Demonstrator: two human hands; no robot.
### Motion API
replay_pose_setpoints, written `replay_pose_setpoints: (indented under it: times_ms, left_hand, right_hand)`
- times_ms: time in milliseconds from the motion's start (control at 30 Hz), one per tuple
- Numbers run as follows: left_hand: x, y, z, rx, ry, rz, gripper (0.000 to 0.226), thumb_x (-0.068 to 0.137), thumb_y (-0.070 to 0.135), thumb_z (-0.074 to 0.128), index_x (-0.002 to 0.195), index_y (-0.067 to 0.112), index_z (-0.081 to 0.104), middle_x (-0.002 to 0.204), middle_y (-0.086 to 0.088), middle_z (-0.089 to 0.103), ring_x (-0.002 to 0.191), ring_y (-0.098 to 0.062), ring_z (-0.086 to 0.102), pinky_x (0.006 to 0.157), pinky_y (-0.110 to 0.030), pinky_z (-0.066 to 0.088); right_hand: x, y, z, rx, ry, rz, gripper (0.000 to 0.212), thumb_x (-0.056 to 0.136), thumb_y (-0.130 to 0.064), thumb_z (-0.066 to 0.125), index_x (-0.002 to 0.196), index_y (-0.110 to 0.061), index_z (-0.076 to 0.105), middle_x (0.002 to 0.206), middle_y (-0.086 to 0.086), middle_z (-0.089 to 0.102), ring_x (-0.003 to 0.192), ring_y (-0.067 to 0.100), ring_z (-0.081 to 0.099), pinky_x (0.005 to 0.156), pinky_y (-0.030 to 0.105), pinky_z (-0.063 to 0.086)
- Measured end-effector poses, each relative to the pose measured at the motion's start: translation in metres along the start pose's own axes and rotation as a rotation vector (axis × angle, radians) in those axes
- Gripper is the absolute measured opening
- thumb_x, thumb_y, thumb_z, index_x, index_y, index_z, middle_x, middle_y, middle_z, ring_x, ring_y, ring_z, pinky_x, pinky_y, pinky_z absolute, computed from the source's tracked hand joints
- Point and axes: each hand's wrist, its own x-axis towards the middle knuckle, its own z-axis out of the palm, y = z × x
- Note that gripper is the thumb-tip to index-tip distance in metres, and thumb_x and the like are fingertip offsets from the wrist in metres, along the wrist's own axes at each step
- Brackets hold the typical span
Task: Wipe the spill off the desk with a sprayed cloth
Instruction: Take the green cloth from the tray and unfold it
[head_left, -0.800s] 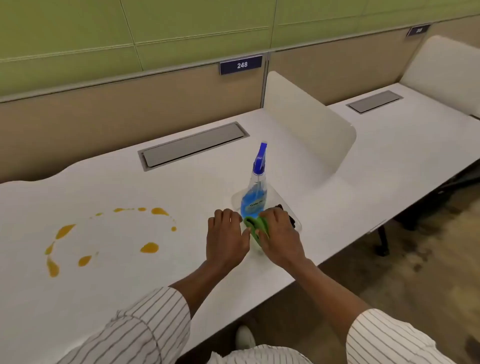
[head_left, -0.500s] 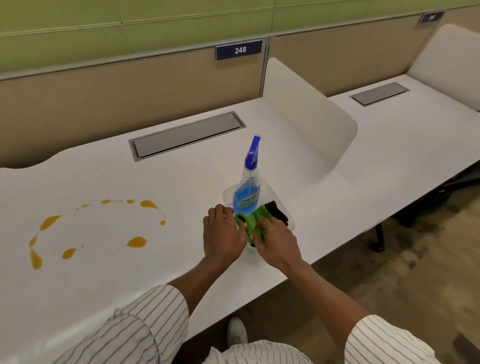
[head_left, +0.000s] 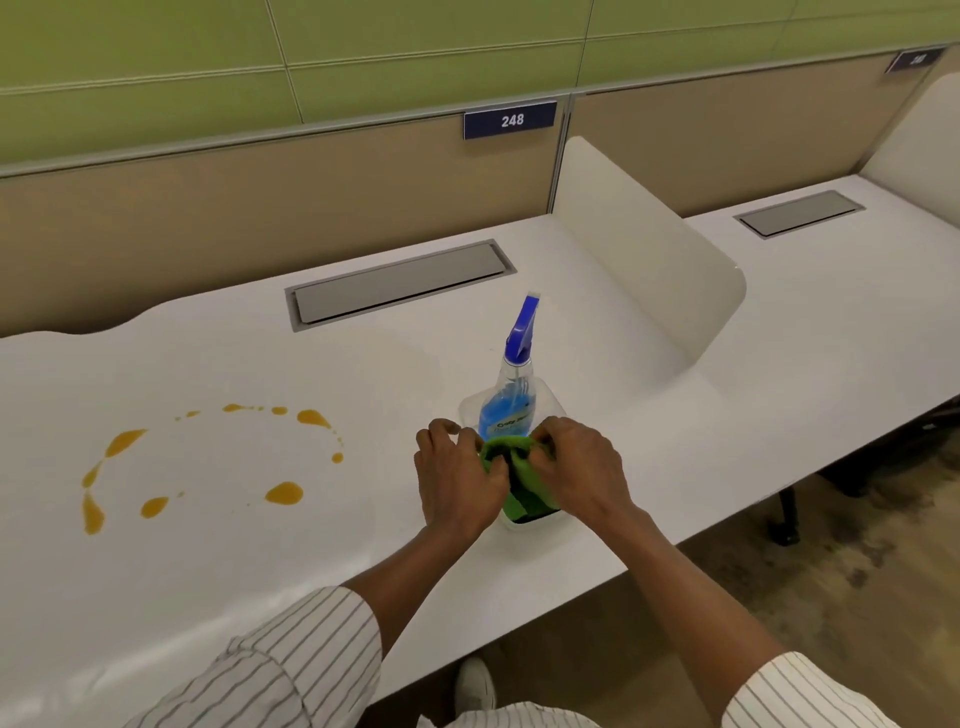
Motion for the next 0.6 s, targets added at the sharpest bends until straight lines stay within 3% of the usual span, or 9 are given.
replay_pose_setpoints:
  times_ms: [267,433,600]
  left_hand:
    - [-0.001,0.021,-0.020,-0.314,0.037,-0.037,0.016,0.102,0.030,0.069,0.099,0.021,0.055,0.095,0.004,0.068,0.086,-0.022,0.064,0.074,-0.039,0.057]
    - [-0.003,0.039,-0.055,-0.397,0.112,0.090,0.012,0.105,0.021,0.062,0.103,0.023,0.051,0.089,0.004,0.067,0.081,-0.024,0.067,0.074,-0.048,0.061]
    - [-0.003,0.044,-0.099,-0.441,0.258,0.257,0.019,0.101,0.019,0.068,0.111,0.024,0.054,0.091,0.016,0.064,0.079,-0.014,0.067,0.070,-0.048,0.062]
  right_hand:
    - [0.012,-0.017,-0.059,0.022,0.024,-0.082,0.017,0.098,-0.036,0.060,0.108,-0.027,0.070,0.099,-0.005,0.075,0.089,0.020,0.069,0.078,0.034,0.058]
    - [0.013,-0.030,-0.111,0.140,0.077,-0.160,0.012,0.093,-0.030,0.061,0.098,-0.032,0.071,0.087,-0.009,0.074,0.079,0.020,0.073,0.070,0.046,0.064]
    - [0.010,-0.051,-0.157,0.252,0.137,-0.270,0.010,0.098,-0.021,0.065,0.097,-0.025,0.073,0.085,-0.009,0.074,0.055,0.012,0.074,0.061,0.035,0.065]
